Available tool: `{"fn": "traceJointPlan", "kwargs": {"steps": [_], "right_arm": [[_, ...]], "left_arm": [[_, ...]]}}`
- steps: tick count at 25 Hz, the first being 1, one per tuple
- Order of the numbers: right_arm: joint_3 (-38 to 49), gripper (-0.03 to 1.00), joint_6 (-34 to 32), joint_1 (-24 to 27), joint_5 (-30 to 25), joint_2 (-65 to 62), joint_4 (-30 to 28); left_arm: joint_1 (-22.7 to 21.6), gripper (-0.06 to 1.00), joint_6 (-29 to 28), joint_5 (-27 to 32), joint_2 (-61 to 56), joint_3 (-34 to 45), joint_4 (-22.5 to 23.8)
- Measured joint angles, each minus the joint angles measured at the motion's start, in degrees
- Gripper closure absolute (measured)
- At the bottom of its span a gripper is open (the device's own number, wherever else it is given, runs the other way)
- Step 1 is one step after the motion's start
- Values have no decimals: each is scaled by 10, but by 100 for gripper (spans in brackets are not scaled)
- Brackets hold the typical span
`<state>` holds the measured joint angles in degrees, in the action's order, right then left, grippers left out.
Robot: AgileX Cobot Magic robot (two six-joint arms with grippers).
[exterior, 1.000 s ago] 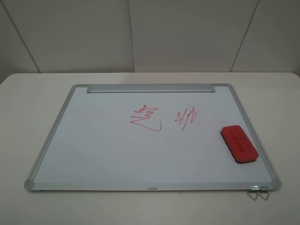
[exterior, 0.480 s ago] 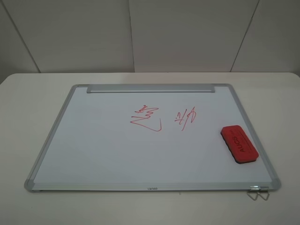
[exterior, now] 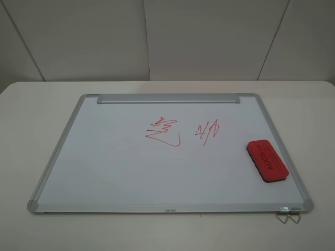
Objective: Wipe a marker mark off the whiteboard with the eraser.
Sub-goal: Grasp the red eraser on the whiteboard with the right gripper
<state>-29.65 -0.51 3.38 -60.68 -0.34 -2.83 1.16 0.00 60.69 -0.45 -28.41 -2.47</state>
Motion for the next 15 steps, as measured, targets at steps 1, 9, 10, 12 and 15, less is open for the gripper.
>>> {"fn": "traceJointPlan", "kwargs": {"steps": [1, 9, 10, 12, 15], "right_arm": [[0, 18, 0, 0, 0, 0, 1], [0, 18, 0, -21, 2, 142, 69], [-1, 18, 0, -30, 2, 172, 73], [-6, 18, 0, -48, 4, 245, 75], [-36, 18, 0, -68, 8, 373, 70]], "left_arm": [[0, 17, 0, 0, 0, 0, 0], [0, 17, 0, 0, 0, 0, 0], [0, 17, 0, 0, 0, 0, 0], [0, 17, 0, 0, 0, 0, 0], [0, 17, 0, 0, 0, 0, 0]]}}
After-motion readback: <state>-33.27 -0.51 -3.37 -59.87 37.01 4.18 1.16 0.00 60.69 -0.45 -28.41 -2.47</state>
